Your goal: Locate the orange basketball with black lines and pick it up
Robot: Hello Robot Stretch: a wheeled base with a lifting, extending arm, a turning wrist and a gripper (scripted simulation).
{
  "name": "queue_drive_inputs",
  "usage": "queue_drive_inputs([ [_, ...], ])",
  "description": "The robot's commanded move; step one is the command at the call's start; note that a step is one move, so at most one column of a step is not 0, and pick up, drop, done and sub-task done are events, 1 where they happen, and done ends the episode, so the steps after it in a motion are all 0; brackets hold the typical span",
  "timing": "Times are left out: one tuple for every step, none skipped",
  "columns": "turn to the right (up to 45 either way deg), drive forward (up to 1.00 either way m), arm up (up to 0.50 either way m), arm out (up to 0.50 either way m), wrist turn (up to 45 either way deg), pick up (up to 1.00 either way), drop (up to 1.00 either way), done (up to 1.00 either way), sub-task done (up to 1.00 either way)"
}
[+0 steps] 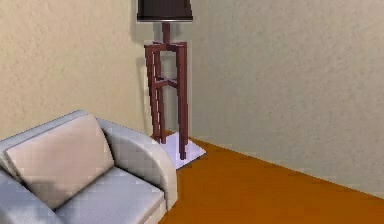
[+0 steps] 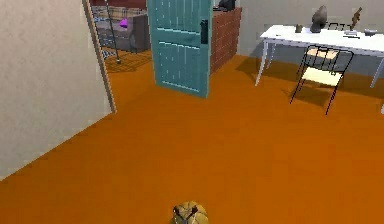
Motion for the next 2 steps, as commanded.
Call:
queue_drive_inputs([
  [0.0, 0.0, 0.0, 0.0, 9.0, 0.0, 0.0, 0.0, 0.0],
  [0.0, 0.0, -0.3, 0.0, 0.0, 0.0, 0.0, 0.0, 0.0],
])
